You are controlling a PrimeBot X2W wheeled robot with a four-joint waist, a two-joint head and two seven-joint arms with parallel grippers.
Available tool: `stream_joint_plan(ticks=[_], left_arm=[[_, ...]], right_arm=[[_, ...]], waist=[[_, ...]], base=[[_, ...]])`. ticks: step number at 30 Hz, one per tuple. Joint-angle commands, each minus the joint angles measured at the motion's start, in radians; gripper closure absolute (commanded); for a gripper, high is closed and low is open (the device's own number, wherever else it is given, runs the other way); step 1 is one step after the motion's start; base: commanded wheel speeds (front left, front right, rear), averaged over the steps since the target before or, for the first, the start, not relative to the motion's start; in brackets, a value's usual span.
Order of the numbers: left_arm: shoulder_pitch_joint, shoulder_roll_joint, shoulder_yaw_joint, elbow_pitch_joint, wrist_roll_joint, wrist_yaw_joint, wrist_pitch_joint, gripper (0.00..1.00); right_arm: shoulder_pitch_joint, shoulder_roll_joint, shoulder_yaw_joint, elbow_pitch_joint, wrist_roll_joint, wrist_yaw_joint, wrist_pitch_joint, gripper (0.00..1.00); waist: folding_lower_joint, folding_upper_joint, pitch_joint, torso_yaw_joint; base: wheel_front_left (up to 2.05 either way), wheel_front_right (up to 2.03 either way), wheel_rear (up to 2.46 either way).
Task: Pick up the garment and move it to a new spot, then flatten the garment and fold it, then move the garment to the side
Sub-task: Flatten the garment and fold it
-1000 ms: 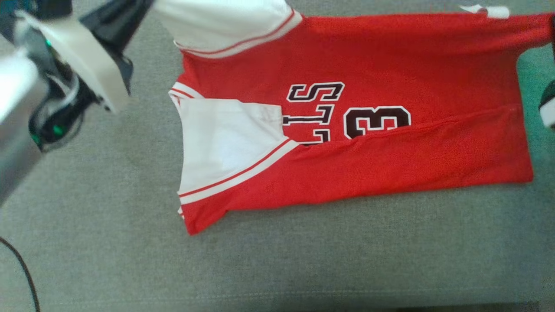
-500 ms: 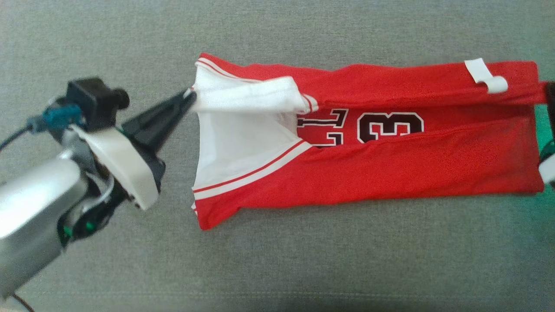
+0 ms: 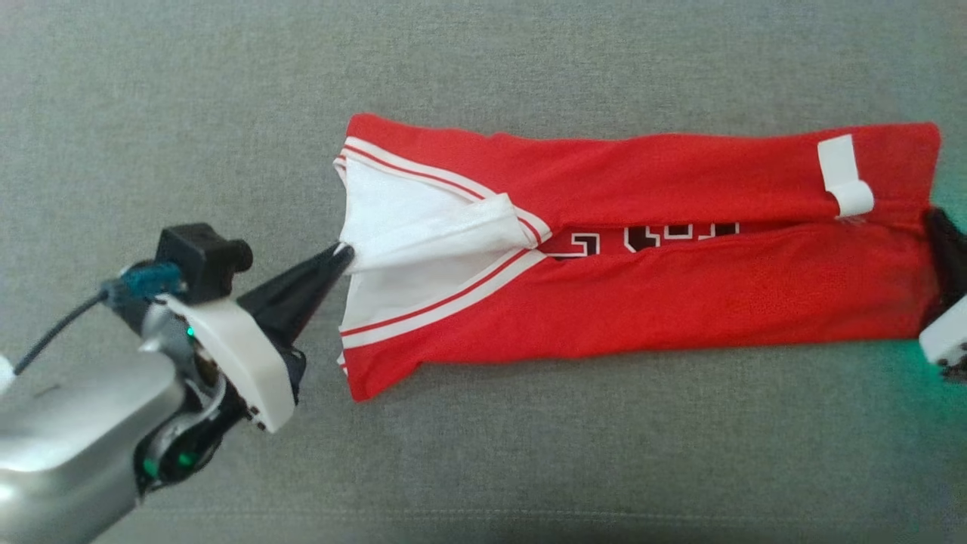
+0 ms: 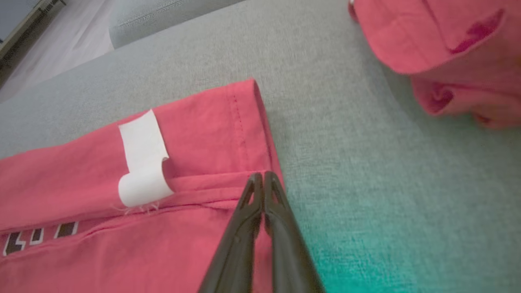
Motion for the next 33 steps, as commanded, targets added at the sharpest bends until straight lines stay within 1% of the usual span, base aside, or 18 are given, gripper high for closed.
stream_joint_plan(ticks=[1,2,3,4,7,11,15,18,21,25,30,33], left_arm=[[-0.007,0.029,0.046,-0.007,-0.004,0.002,-0.015,1.0],[0.0,0.022,0.046,0.001,-0.006,0.003,-0.018,0.72],[0.008,0.014,0.046,0.01,-0.008,0.005,-0.021,0.53],[0.014,0.005,0.048,0.017,-0.008,0.01,-0.026,0.0],[0.041,-0.028,0.069,0.041,-0.01,0.032,-0.045,0.0],[0.11,-0.079,0.132,0.077,0.007,0.104,-0.058,0.0],[0.227,-0.155,0.279,0.076,0.065,0.158,-0.059,0.0],[0.33,-0.21,0.39,0.073,0.139,0.182,-0.06,0.0],[0.431,-0.263,0.48,0.067,0.233,0.204,-0.06,0.0],[0.556,-0.347,0.605,0.042,0.358,0.221,-0.06,0.0],[0.666,-0.446,0.717,0.004,0.526,0.214,-0.06,0.0],[0.711,-0.502,0.765,-0.016,0.607,0.204,-0.06,0.0]], right_arm=[[0.017,-0.015,0.011,-0.026,-0.002,0.007,0.001,1.0],[0.02,-0.011,0.015,-0.022,0.001,0.007,0.005,0.85],[0.025,-0.009,0.021,-0.017,0.004,0.007,0.01,0.29],[0.028,-0.005,0.021,-0.015,0.009,0.007,0.008,0.0],[0.038,0.011,0.01,-0.009,0.012,0.007,-0.02,0.0],[0.068,0.04,0.006,-0.007,0.004,0.007,-0.092,0.0],[0.117,0.064,0.03,-0.009,-0.008,0.007,-0.186,0.0],[0.147,0.078,0.055,0.002,-0.026,0.007,-0.258,0.0],[0.169,0.102,0.06,0.032,-0.035,0.007,-0.313,0.0],[0.189,0.13,0.056,0.083,-0.056,0.007,-0.364,0.0],[0.181,0.151,0.027,0.15,-0.059,0.007,-0.376,0.0],[0.148,0.156,-0.024,0.197,-0.085,0.007,-0.37,0.0]], waist=[[0.0,0.0,-0.005,-0.001],[0.0,0.0,-0.01,-0.001],[0.0,0.0,-0.017,-0.002],[0.0,0.0,-0.022,-0.002],[0.0,0.0,-0.048,-0.004],[0.0,0.0,-0.107,-0.012],[0.0,0.0,-0.171,-0.014],[0.0,0.0,-0.214,-0.017],[0.0,0.0,-0.252,-0.016],[0.0,0.0,-0.294,-0.006],[0.0,0.0,-0.318,0.027],[0.0,0.0,-0.317,0.052]], base=[[0.0,0.0,0.0],[0.0,0.0,0.0],[0.0,0.0,0.0],[0.0,0.0,0.0],[0.0,0.0,0.0],[0.0,0.0,0.0],[0.0,0.0,0.0],[0.0,0.0,0.0],[0.0,0.0,0.0],[0.0,0.0,0.0],[0.0,0.0,0.0],[0.0,0.0,0.0]])
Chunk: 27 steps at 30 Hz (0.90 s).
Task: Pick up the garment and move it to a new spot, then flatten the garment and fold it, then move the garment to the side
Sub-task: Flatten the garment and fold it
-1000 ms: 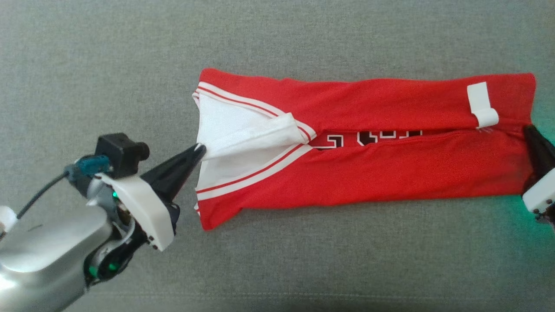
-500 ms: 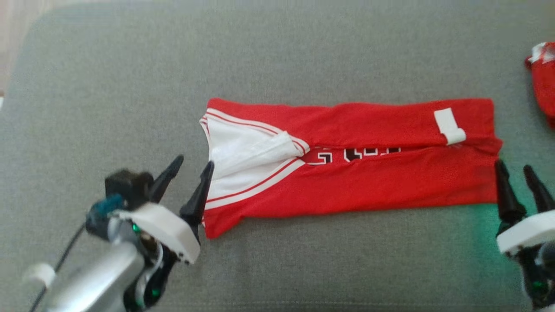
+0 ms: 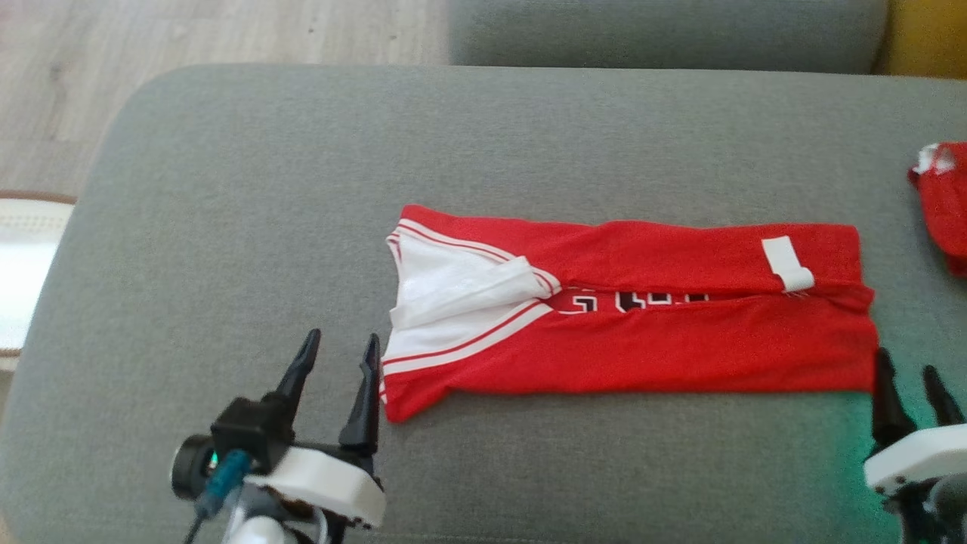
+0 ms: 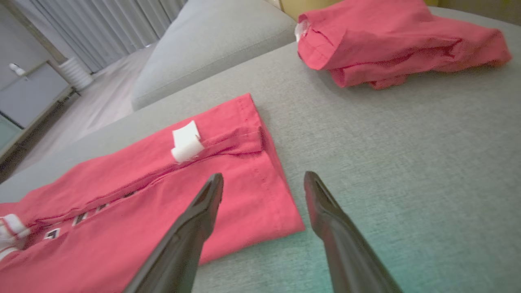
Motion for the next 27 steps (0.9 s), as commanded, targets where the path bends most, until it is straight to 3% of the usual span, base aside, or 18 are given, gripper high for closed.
stream_joint_plan(ticks=[1,12,17,22,26,27], left_arm=[[-0.007,-0.026,0.069,-0.048,0.047,-0.013,-0.012,0.0],[0.038,-0.167,0.137,-0.068,0.223,-0.085,-0.012,0.0],[0.042,-0.2,0.156,-0.065,0.275,-0.127,-0.012,0.0],[0.048,-0.229,0.192,-0.066,0.303,-0.155,-0.012,0.0],[0.048,-0.241,0.205,-0.066,0.314,-0.177,-0.012,0.0],[0.047,-0.244,0.207,-0.065,0.317,-0.182,-0.012,0.0]], right_arm=[[-0.064,-0.014,-0.02,0.004,-0.039,0.007,0.004,0.0],[-0.258,-0.026,-0.179,0.156,-0.167,0.007,0.146,0.0],[-0.304,-0.042,-0.247,0.23,-0.238,0.007,0.197,0.0],[-0.303,-0.016,-0.289,0.251,-0.279,0.007,0.225,0.0],[-0.296,0.002,-0.29,0.252,-0.271,0.007,0.253,0.27],[-0.294,0.006,-0.29,0.255,-0.266,0.007,0.265,0.44]], waist=[[0.0001,0.0,0.0,0.027],[0.0001,0.0,0.058,0.108],[0.0001,0.0,0.081,0.134],[0.0001,0.0,0.097,0.138],[0.0001,0.0,0.103,0.129],[0.0001,0.0,0.104,0.128]], base=[[0.0,0.0,0.0],[0.0,0.0,0.0],[0.0,0.0,0.0],[0.0,0.0,0.0],[0.0,0.0,0.0],[0.0,0.0,0.0]])
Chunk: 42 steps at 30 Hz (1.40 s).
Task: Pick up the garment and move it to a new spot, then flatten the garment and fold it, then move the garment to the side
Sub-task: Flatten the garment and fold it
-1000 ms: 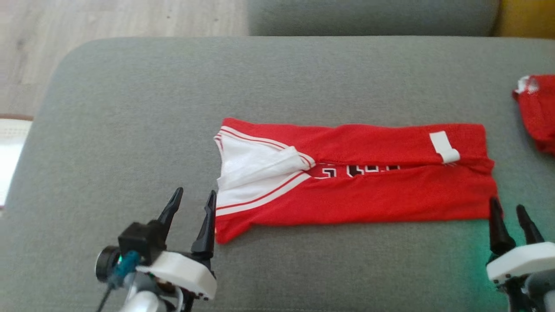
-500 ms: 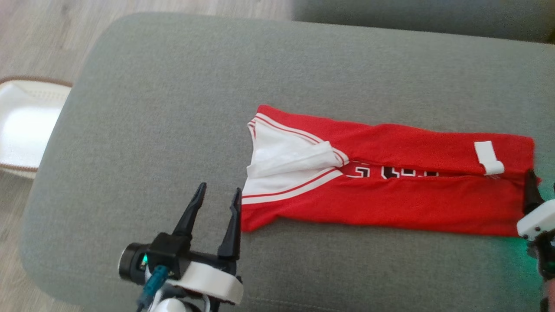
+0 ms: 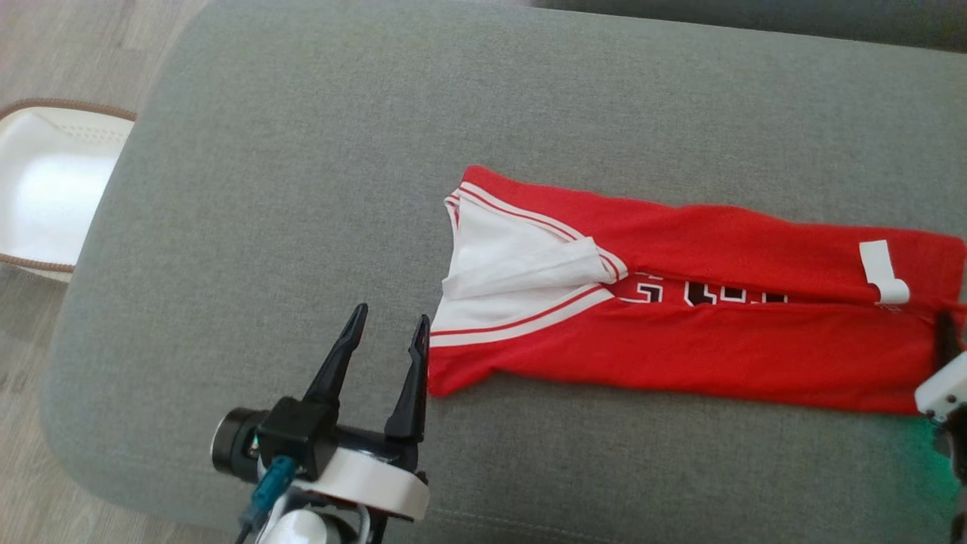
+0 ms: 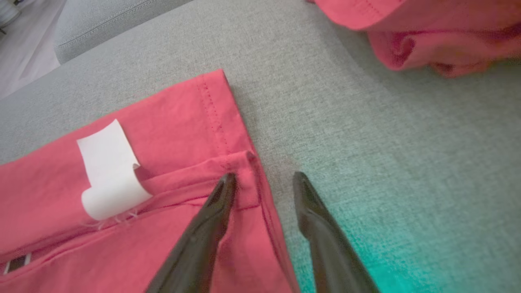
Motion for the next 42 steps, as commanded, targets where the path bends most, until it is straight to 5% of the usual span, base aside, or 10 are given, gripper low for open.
stream_joint_plan(ticks=[1,2,3,4,24,30,42], left_arm=[[-0.015,-0.009,0.044,-0.031,0.011,-0.007,-0.012,0.0],[-0.016,-0.011,0.047,-0.031,0.014,-0.01,-0.012,0.0],[-0.017,-0.013,0.051,-0.031,0.016,-0.013,-0.012,0.0],[-0.018,-0.014,0.054,-0.031,0.018,-0.016,-0.012,0.0],[-0.026,-0.023,0.103,-0.033,0.044,-0.054,-0.012,0.0],[-0.026,-0.024,0.104,-0.021,0.048,-0.061,-0.012,0.0],[-0.015,-0.024,0.09,0.008,0.047,-0.077,-0.012,0.0]], right_arm=[[0.001,0.009,0.023,-0.002,0.012,0.007,0.032,0.53],[0.001,0.014,0.03,-0.004,0.026,0.007,0.045,0.68],[0.001,0.019,0.039,-0.009,0.045,0.007,0.056,0.94],[0.002,0.02,0.048,-0.015,0.062,0.007,0.065,1.0],[0.068,-0.163,0.096,-0.243,0.053,0.007,-0.058,1.0],[0.073,-0.121,0.144,-0.404,0.076,0.007,-0.029,1.0],[0.113,0.076,0.284,-0.773,0.034,0.007,0.104,1.0]], waist=[[0.0001,0.0,0.002,-0.002],[0.0001,0.0,0.003,-0.003],[0.0001,0.0,0.005,-0.004],[0.0001,0.0,0.007,-0.006],[0.0001,0.0,0.024,-0.084],[0.0001,0.0,0.001,-0.109],[0.0001,0.0,-0.057,-0.076]], base=[[0.0,0.0,0.0],[0.0,0.0,0.0],[0.0,0.0,0.0],[0.0,0.0,0.0],[0.0,0.0,0.0],[0.0,0.0,0.0],[0.0,0.0,0.0]])
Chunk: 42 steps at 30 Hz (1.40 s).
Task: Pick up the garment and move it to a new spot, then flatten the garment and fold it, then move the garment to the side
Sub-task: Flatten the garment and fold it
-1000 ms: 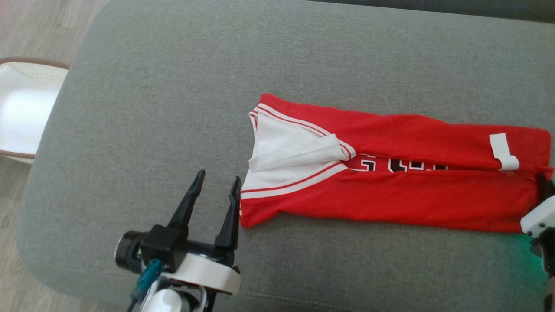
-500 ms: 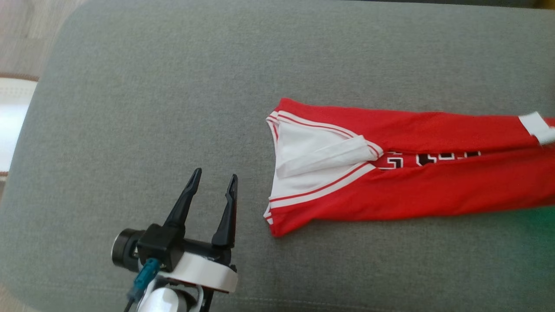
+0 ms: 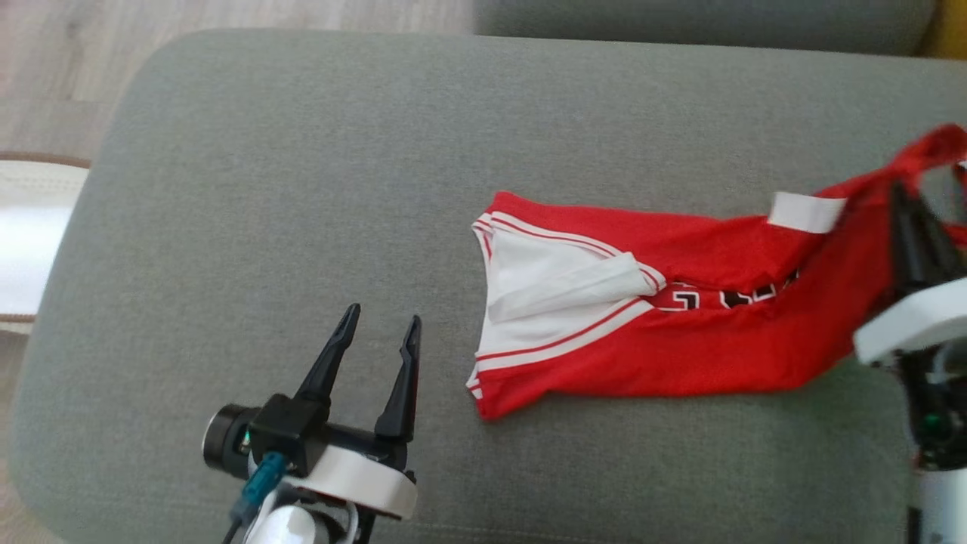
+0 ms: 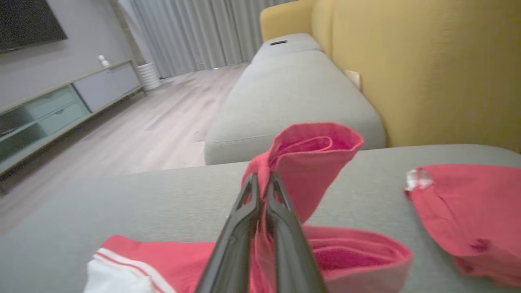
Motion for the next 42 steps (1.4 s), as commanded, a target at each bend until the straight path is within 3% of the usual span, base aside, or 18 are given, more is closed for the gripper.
stream_joint_plan(ticks=[1,9,19,28,34,35,36,37,42], left_arm=[[-0.014,-0.006,0.028,-0.025,0.007,-0.001,-0.008,0.0],[-0.022,-0.006,-0.003,-0.016,-0.005,-0.002,-0.008,0.0],[-0.035,-0.006,-0.022,-0.018,-0.031,0.012,-0.008,0.0],[-0.056,-0.006,-0.048,-0.017,-0.056,0.029,-0.008,0.0],[-0.058,-0.006,-0.045,-0.015,-0.064,0.038,-0.008,0.0],[-0.058,-0.006,-0.044,-0.014,-0.065,0.04,-0.008,0.0],[-0.057,-0.006,-0.043,-0.013,-0.065,0.041,-0.008,0.0],[-0.057,-0.006,-0.043,-0.012,-0.065,0.043,-0.008,0.0],[-0.058,-0.006,-0.034,-0.015,-0.06,0.048,-0.008,0.0]], right_arm=[[-0.023,0.009,0.044,-0.062,-0.007,0.007,0.012,1.0],[-0.03,0.056,0.196,-0.064,0.004,0.007,0.039,1.0],[-0.102,0.063,0.36,0.099,0.045,0.007,0.044,1.0],[-0.182,0.064,0.432,0.282,0.076,0.007,0.046,1.0],[-0.186,0.064,0.458,0.338,0.097,0.007,0.041,1.0],[-0.183,0.064,0.463,0.339,0.107,0.007,0.038,0.62],[-0.18,0.064,0.472,0.333,0.119,0.007,0.032,0.06],[-0.178,0.064,0.474,0.323,0.132,0.007,0.019,0.0],[-0.157,0.061,0.45,0.233,0.189,0.007,-0.019,0.0]], waist=[[0.0,0.0,-0.009,0.017],[0.0,0.0,-0.021,0.101],[0.0,0.0,0.017,0.195],[0.0,0.0,0.049,0.241],[0.0,0.0,0.056,0.241],[0.0,0.0,0.055,0.239],[0.0,0.0,0.054,0.236],[0.0,0.0,0.053,0.233],[0.0,0.0,0.049,0.209]], base=[[0.0,0.0,0.0],[0.0,0.0,0.0],[0.0,0.0,0.0],[0.0,0.0,0.0],[0.0,0.0,0.0],[0.0,0.0,0.0],[0.0,0.0,0.0],[0.0,0.0,0.0],[0.0,0.0,0.0]])
